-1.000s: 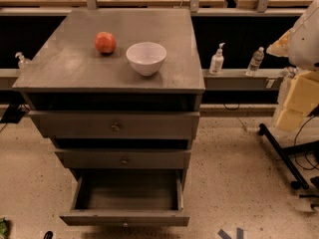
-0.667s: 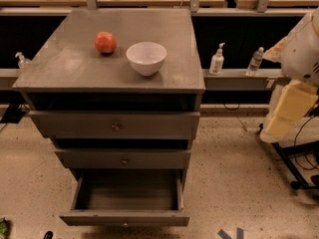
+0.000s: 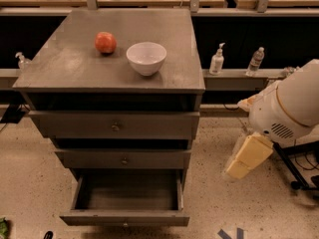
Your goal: Close bottom drawer
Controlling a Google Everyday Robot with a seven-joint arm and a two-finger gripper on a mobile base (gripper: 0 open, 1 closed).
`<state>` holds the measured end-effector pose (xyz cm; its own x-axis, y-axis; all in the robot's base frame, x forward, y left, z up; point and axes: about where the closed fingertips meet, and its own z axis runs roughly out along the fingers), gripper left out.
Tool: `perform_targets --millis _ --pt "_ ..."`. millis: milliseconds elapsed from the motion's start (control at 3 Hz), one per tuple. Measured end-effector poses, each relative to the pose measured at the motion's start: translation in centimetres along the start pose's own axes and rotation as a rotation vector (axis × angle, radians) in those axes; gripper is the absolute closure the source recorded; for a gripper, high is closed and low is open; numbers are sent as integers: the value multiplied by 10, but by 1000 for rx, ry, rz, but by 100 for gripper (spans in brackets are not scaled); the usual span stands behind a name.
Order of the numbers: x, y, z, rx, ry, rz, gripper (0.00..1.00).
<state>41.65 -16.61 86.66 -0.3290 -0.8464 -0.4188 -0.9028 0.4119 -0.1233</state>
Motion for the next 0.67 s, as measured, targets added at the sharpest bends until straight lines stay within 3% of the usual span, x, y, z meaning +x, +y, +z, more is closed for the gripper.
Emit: perform_targets --millis 333,667 --pt "-2 -2 -2 3 4 -7 0" --pt "-10 4 14 -91 -62 -37 0"
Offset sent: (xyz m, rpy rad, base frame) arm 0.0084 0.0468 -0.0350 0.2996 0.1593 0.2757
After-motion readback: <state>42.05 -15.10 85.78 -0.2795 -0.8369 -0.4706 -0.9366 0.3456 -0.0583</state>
